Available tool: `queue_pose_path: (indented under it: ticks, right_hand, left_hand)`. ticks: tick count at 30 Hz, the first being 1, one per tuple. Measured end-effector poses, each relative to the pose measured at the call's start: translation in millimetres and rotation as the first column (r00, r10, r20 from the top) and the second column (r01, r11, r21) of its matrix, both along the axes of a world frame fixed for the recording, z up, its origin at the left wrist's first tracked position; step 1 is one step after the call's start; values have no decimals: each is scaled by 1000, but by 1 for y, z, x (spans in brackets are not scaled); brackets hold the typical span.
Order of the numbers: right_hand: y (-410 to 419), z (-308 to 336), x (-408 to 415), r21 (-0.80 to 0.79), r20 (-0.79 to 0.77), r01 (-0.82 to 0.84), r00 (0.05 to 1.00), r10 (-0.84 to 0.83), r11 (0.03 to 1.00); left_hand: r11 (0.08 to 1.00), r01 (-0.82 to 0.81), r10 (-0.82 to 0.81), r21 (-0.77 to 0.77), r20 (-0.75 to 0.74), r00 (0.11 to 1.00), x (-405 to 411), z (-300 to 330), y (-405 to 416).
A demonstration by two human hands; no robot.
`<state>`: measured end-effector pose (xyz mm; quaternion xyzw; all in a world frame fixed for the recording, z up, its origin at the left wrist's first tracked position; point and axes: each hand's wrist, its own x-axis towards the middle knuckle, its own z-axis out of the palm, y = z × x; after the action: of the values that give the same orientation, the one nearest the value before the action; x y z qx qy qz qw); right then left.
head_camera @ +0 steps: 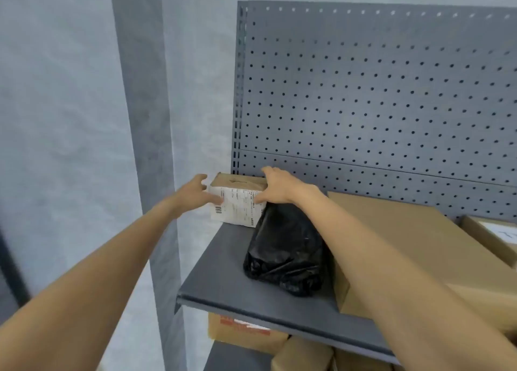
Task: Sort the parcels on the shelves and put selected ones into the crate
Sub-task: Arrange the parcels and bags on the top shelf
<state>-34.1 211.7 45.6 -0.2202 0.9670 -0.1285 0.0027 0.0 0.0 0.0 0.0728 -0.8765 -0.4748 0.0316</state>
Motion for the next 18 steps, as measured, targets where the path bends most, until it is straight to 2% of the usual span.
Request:
queue_pose_path:
  ticks: [2,6,9,11,13,16,18]
  right_hand:
    - [-3,-2,-5,-16,49,23,999,-23,1000]
    - [-4,-7,-10,-81,81,48,996,-41,996]
    - [1,-3,-9,-251,68,40,997,-24,967]
    - [5,1,-7,-456,131,58,991,2,888]
    - [8,7,-4,-643,222,104,974,54,759]
    - [11,14,-2,-789,260,142,959,115,598]
    - [13,20,3,-823,244,133,961,133,552]
  left_hand:
    - [991,6,-2,135,-31,1000,-5,0,0]
    - [975,15,7,221,-100,995,-8,-1,3]
    - [956,11,48,293,-195,980,-6,4,3]
    - [939,21,76,344,-267,961,0,13,3]
    - [916,43,95,399,-320,943,5,22,2]
    - [855,99,75,509,-310,948,16,31,-2]
    - [821,143,18,553,-276,961,21,34,-4]
